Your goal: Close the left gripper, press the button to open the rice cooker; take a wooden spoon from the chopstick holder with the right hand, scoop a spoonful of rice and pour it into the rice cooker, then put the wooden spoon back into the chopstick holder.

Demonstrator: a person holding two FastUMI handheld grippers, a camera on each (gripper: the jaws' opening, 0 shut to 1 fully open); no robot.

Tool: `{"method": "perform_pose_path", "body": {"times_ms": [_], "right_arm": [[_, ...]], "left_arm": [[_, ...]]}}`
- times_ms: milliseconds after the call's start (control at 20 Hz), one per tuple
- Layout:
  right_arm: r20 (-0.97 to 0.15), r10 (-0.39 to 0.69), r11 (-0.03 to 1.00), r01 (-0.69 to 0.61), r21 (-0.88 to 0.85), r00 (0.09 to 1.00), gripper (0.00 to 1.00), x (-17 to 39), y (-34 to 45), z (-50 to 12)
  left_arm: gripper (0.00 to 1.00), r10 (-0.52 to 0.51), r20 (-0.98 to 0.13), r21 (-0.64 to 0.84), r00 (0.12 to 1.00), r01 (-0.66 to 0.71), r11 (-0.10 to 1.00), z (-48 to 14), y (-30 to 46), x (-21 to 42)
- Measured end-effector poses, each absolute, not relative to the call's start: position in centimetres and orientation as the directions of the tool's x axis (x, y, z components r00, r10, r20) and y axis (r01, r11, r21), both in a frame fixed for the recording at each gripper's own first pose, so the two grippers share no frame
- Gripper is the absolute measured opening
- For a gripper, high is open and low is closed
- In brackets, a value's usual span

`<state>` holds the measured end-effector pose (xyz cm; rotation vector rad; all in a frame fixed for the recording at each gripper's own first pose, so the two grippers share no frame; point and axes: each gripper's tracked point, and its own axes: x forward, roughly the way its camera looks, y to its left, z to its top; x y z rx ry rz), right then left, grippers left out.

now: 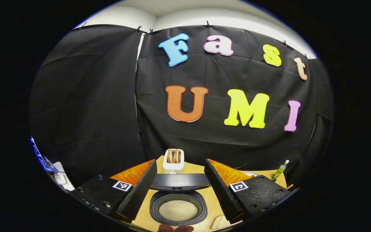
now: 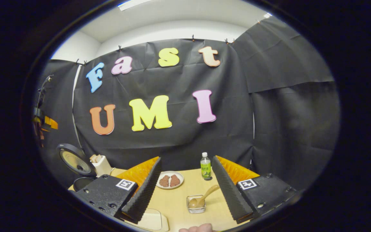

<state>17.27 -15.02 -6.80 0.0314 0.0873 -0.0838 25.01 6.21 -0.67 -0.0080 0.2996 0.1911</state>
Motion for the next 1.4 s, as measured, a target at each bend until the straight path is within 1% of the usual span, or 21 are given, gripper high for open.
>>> {"method": "perform_pose_path", "body": {"times_ms": [200, 300, 400, 650, 750, 950, 1100, 1400], "right_arm": [[-0.139, -0.065, 0.997, 0.070, 0.029, 0.988, 1.00, 17.2, -14.6, -8.3], [-0.145, -0.054, 0.998, 0.058, 0.025, 0.988, 1.00, 17.4, -14.0, -8.5], [-0.147, -0.045, 0.999, 0.046, 0.003, 0.988, 1.00, 17.7, -13.6, -8.4], [-0.129, 0.003, 0.998, -0.010, -0.054, 0.992, 0.99, 18.2, -11.9, -7.3], [-0.121, 0.024, 0.998, -0.032, -0.059, 0.992, 1.00, 18.3, -11.4, -6.8], [-0.117, 0.052, 0.997, -0.057, -0.042, 0.992, 1.00, 17.7, -10.6, -6.5], [-0.121, 0.063, 0.997, -0.069, -0.044, 0.991, 1.00, 16.7, -10.0, -6.5], [-0.142, 0.096, 0.994, -0.103, -0.044, 0.985, 0.99, 15.2, -8.1, -7.0]], "left_arm": [[0.95, 0.211, -0.372, 0.038, 0.904, -0.212, 0.977, -2.6, 8.0, 28.0], [0.95, 0.189, -0.413, 0.032, 0.891, -0.194, 0.981, -4.0, 7.9, 29.2], [0.95, 0.196, -0.444, 0.046, 0.874, -0.196, 0.980, -5.2, 8.3, 30.0], [0.95, 0.211, -0.499, 0.077, 0.840, -0.199, 0.977, -7.4, 8.5, 29.8], [0.95, 0.189, -0.519, 0.044, 0.834, -0.195, 0.980, -8.5, 8.5, 29.6], [0.97, 0.183, -0.537, 0.017, 0.823, -0.207, 0.978, -9.5, 8.1, 27.8], [0.97, 0.179, -0.552, 0.014, 0.814, -0.206, 0.978, -10.8, 7.4, 25.2], [0.97, 0.122, -0.644, -0.052, 0.755, -0.203, 0.978, -15.6, 5.7, 18.6]]}}
